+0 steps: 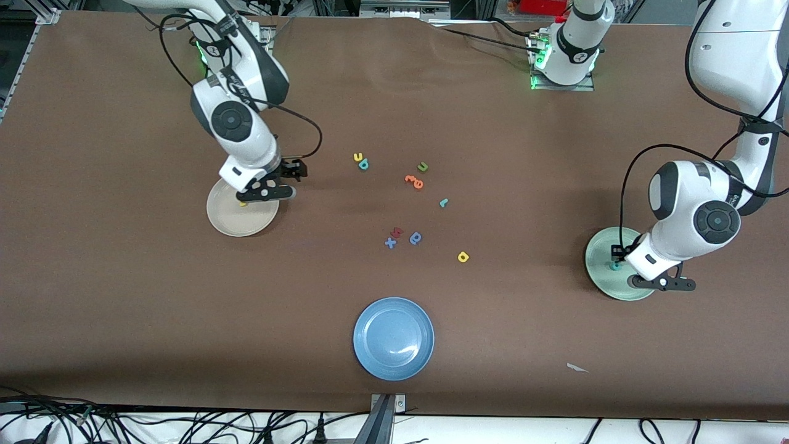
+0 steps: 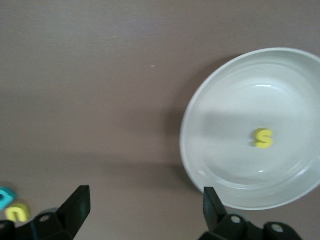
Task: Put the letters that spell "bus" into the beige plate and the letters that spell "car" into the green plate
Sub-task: 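Drop the s on the white plate while the left gripper drops c on green plate, then grasp the teal g with the right gripper while the left gripper grasps yellow a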
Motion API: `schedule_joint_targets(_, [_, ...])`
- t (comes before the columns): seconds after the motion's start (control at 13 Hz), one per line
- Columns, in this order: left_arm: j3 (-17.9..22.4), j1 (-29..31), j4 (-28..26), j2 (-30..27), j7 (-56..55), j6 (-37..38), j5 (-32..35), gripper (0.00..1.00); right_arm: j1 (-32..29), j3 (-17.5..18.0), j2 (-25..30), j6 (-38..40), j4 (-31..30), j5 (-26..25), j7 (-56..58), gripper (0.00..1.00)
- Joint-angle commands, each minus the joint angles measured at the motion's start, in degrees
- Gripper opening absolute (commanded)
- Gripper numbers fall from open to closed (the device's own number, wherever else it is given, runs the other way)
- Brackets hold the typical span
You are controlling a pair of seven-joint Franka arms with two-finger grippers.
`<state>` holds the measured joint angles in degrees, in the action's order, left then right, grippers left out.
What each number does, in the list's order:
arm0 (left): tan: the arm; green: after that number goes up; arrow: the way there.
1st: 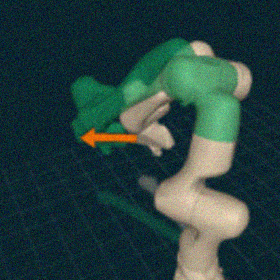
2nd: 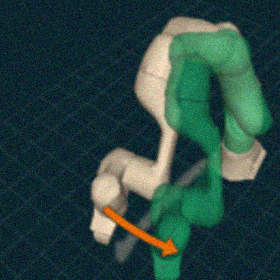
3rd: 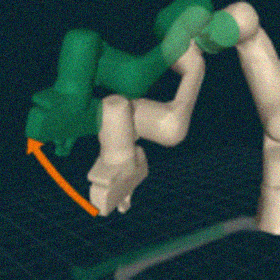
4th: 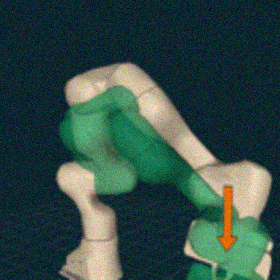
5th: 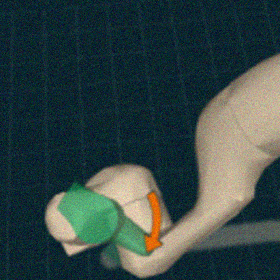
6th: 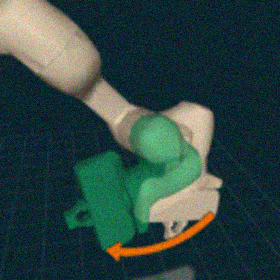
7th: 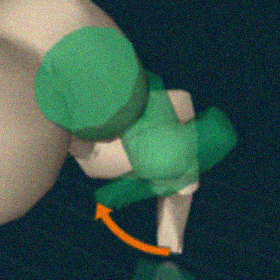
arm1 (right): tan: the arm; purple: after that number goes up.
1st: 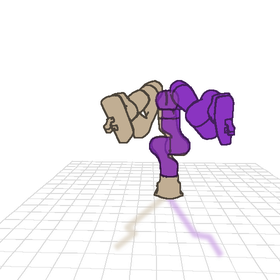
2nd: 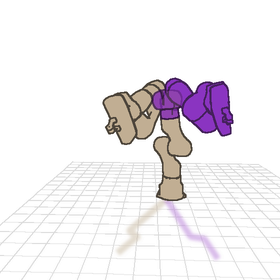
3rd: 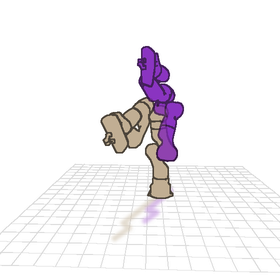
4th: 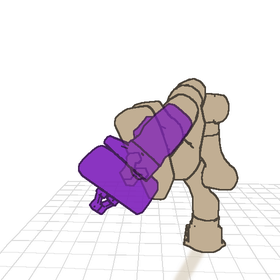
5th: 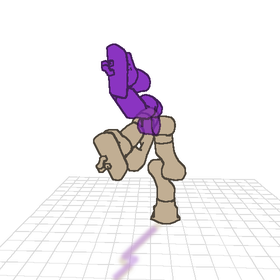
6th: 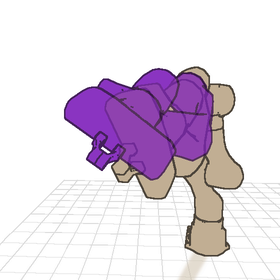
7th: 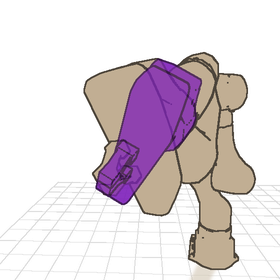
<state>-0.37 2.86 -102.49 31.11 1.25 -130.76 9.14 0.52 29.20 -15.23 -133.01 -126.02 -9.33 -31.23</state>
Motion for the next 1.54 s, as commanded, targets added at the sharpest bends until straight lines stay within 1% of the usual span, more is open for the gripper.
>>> schedule_joint_targets(0.0, [-1.55, -3.28, -0.43, -1.23, -2.45, 0.51, -0.08, 1.0, 7.1, -0.11, -3.39, -4.52, 1.12, 0.36, -10.55, 1.0])
schedule_joint_targets(0.15, [-2.26, -7.75, -0.34, -0.8, -11.65, 0.51, -0.62, 1.0, 11.68, -0.11, -5.59, -7.5, 1.39, -0.08, -18.92, 1.0])
schedule_joint_targets(0.23, [-2.52, -10.74, 0.35, 0.08, -17.27, 0.42, -0.71, 1.0, 13.26, -0.11, -6.55, -9.09, 1.39, -0.34, -22.0, 1.0])
schedule_joint_targets(0.31, [-2.7, -13.12, 2.19, 1.31, -21.51, 0.42, -0.71, 1.0, 14.58, -0.11, -7.52, -10.58, 1.39, -0.95, -24.38, 1.0])
schedule_joint_targets(0.38, [-2.7, -15.84, 3.77, 2.45, -24.51, 0.51, -2.01, 1.0, 15.38, -0.2, -8.66, -11.9, 1.39, -2.35, -26.66, 1.0])
schedule_joint_targets(0.46, [-2.62, -18.04, 5.79, 3.94, -27.23, 0.42, -5.16, 1.0, 16.34, -0.2, -10.15, -14.01, 1.48, -4.28, -29.21, 1.0])
schedule_joint_targets(0.54, [-2.62, -19.98, 7.81, 5.35, -29.87, 0.51, -7.54, 1.0, 17.31, -0.46, -11.91, -16.11, 1.56, -6.56, -32.28, 1.0])
schedule_joint_targets(0.62, [-2.62, -21.56, 9.31, 6.58, -33.38, 0.51, -8.34, 1.0, 18.1, -0.72, -13.58, -17.53, 1.91, -9.98, -35.36, 1.0])
schedule_joint_targets(0.69, [-2.62, -22.36, 10.81, 7.9, -36.46, 0.51, -8.44, 1.0, 18.98, -1.42, -14.55, -17.63, 2.7, -13.4, -38.17, 1.0])
schedule_joint_targets(0.77, [-2.62, -23.5, 12.39, 9.21, -40.06, 0.51, -8.44, 1.0, 19.51, -1.69, -15.17, -17.63, 2.97, -15.0, -39.59, 1.0])
schedule_joint_targets(1.0, [-2.62, -25.61, 16.52, 13.17, -48.59, 0.6, -8.53, 1.0, 20.31, -1.69, -15.79, -17.72, 3.15, -15.46, -40.05, 1.0])
schedule_joint_targets(1.15, [-2.62, -26.41, 17.76, 14.41, -54.65, 0.6, -10.1, 1.0, 21.01, -1.78, -16.05, -17.72, 3.23, -15.46, -40.05, 0.98])
schedule_joint_targets(1.23, [-2.62, -26.85, 18.37, 14.94, -58.08, 0.6, -10.2, 1.0, 21.27, -2.13, -16.4, -17.8, 3.23, -15.81, -40.05, 0.94])
schedule_joint_targets(1.31, [-2.62, -27.29, 18.99, 15.46, -61.16, 0.6, -10.2, 1.0, 21.45, -2.22, -16.58, -17.81, 3.84, -16.42, -40.39, 0.93])
schedule_joint_targets(1.46, [-2.62, -27.73, 19.35, 16.17, -64.51, 0.42, -10.2, 1.0, 21.63, -2.48, -16.93, -17.81, 3.85, -17.21, -40.75, 0.92])
